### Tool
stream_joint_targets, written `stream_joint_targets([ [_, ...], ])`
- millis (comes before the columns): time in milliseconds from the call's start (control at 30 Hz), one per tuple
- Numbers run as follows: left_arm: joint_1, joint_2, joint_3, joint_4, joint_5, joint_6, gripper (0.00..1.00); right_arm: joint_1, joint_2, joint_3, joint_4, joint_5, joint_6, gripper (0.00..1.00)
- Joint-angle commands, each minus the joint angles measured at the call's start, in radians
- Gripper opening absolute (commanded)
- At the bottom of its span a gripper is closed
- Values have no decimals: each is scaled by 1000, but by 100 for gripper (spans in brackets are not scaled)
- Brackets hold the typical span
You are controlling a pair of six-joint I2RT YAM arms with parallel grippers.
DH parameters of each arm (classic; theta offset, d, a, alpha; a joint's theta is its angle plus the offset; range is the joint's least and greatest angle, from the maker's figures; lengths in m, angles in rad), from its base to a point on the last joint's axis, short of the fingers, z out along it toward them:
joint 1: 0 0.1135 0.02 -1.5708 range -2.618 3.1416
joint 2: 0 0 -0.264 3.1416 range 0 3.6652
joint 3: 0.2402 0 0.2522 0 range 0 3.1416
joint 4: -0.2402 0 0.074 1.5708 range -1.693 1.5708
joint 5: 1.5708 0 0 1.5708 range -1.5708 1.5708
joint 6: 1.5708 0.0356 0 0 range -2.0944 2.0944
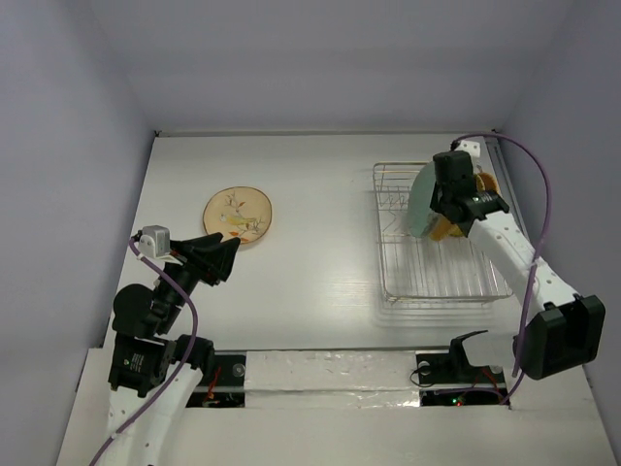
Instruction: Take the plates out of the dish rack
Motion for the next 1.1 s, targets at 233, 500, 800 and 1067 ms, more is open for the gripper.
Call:
stream_joint_targets([
  [233,12,7,-4,50,12,-1,48,97,-158,321,-51,122,-47,0],
  [500,12,12,-6,53,19,-2,48,284,-154,240,171,-102,108,0],
  [800,21,12,-6,51,14,-2,48,413,182,254,630,-459,391,0],
  [1067,21,15,-7,51,22,1,48,467,547,437,805,-634,604,0],
])
